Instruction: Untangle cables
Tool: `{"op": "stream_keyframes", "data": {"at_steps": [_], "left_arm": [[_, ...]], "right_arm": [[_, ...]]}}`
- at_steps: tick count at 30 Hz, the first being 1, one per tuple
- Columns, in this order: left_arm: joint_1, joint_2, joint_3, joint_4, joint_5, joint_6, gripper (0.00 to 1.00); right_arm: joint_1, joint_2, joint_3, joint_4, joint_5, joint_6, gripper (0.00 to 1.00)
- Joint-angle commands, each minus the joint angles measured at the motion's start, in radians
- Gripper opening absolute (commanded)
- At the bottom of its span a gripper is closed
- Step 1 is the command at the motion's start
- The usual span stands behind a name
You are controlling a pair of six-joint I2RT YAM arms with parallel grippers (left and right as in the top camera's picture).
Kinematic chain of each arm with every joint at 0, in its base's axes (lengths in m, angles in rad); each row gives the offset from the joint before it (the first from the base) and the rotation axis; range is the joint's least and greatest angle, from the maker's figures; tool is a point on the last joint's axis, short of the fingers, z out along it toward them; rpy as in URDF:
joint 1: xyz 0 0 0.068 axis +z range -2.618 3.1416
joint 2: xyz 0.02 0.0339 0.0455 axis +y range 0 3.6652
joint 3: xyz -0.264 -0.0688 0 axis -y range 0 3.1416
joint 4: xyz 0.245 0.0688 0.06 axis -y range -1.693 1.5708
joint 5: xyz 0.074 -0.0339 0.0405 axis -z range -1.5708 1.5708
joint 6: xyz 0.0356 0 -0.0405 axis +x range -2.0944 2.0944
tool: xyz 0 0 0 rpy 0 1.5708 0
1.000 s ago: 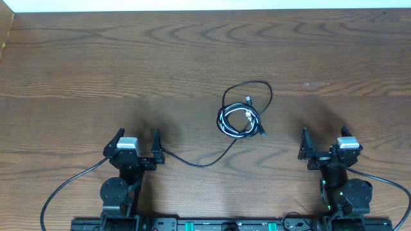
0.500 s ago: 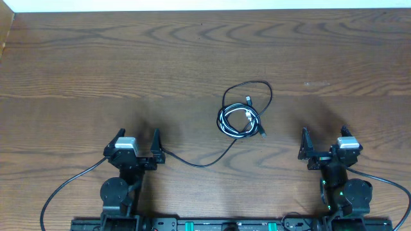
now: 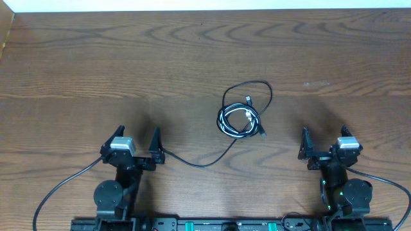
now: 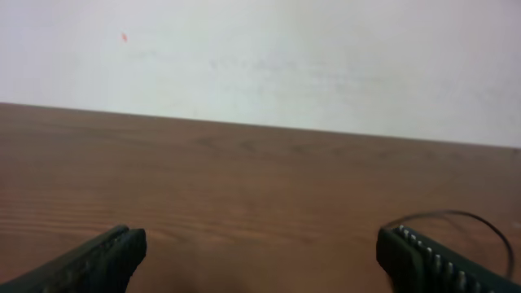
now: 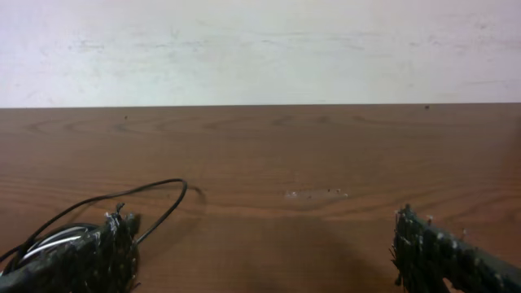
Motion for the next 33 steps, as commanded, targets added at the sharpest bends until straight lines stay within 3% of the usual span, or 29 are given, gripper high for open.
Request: {"op": "stream_keyframes", "data": {"at_steps": [1, 21, 26, 33], "left_arm": [[0.0, 0.063, 0.063, -0.029, 0.069, -0.013, 0.98], [-0.007, 0.789, 0.693, -0.478, 0.173, -0.012, 0.98], [-0.097, 0.918, 0.807, -0.531, 0.171, 0.026, 0.98], [-0.353, 1.055, 0.863, -0.518, -0.143, 0.05, 0.98]], "right_arm": [[0.0, 0.001, -0.001, -0.004, -0.006, 0.005, 0.99], [0.0, 0.001, -0.001, -0.004, -0.006, 0.005, 0.99], [0.0, 0.001, -0.001, -0.003, -0.006, 0.005, 0.99], [0.0, 0.001, -0.001, -0.004, -0.006, 0.005, 0.99]]}}
